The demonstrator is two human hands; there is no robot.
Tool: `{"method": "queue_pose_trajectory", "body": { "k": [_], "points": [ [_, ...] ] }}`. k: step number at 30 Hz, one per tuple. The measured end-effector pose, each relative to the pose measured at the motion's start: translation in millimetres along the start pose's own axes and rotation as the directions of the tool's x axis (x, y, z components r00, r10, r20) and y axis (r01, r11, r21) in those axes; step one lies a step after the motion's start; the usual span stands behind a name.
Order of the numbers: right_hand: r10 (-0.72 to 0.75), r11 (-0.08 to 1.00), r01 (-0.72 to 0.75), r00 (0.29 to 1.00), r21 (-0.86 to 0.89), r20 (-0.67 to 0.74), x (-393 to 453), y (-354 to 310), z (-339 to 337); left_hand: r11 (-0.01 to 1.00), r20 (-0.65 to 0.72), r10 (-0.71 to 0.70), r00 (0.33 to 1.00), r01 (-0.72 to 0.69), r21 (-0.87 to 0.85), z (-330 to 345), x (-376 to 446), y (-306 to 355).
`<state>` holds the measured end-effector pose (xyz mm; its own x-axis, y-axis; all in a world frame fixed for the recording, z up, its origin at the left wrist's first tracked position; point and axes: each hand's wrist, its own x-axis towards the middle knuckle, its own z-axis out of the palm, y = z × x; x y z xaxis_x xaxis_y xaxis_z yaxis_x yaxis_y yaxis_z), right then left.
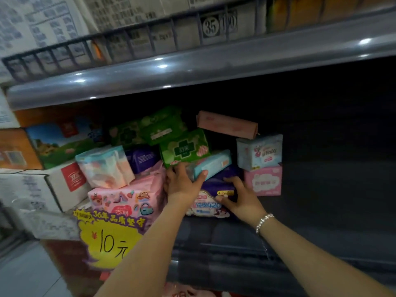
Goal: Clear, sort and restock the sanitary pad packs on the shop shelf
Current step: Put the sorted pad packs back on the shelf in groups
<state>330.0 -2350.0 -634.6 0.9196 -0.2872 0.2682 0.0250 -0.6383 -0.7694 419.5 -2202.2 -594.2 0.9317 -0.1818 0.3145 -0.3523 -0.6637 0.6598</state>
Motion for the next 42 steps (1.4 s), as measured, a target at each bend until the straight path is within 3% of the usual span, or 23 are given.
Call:
{"method": "queue_pose_trajectory", "body": {
  "k": [9, 13, 25, 35, 42],
  "points": [
    [0.033, 0.996, -0.028, 0.998, 0.084, -0.056, -18, -3, -16, 0.999, -0.060, -0.040, 0.997, 0.040, -0.011, 4, -16, 9],
    [0.034, 0.996, -0.021, 0.988, 0.090, -0.149, -45, -6, -28, 0.984, -0.168, -0.025, 0.985, -0.006, -0.177, 2, -43, 19],
    [0.040, 0.999, -0.044, 0.948, -0.004, -0.315, -127, -35, -94, 0.942, -0.249, -0.135, 0.959, 0.046, -0.333, -42, -118, 38],
    [-0.030, 1.000, 0.031, 0.916, -0.003, -0.400, -173, -59, -95, 0.887, -0.268, -0.164, 0.949, 0.023, -0.461, -79, -169, 40],
    [0.008, 0.990, 0.048, 0.916, 0.129, -0.401, -224, -60, -92, 0.801, -0.200, -0.164, 0.966, 0.012, -0.599, -99, -227, 26]
  ]
}}
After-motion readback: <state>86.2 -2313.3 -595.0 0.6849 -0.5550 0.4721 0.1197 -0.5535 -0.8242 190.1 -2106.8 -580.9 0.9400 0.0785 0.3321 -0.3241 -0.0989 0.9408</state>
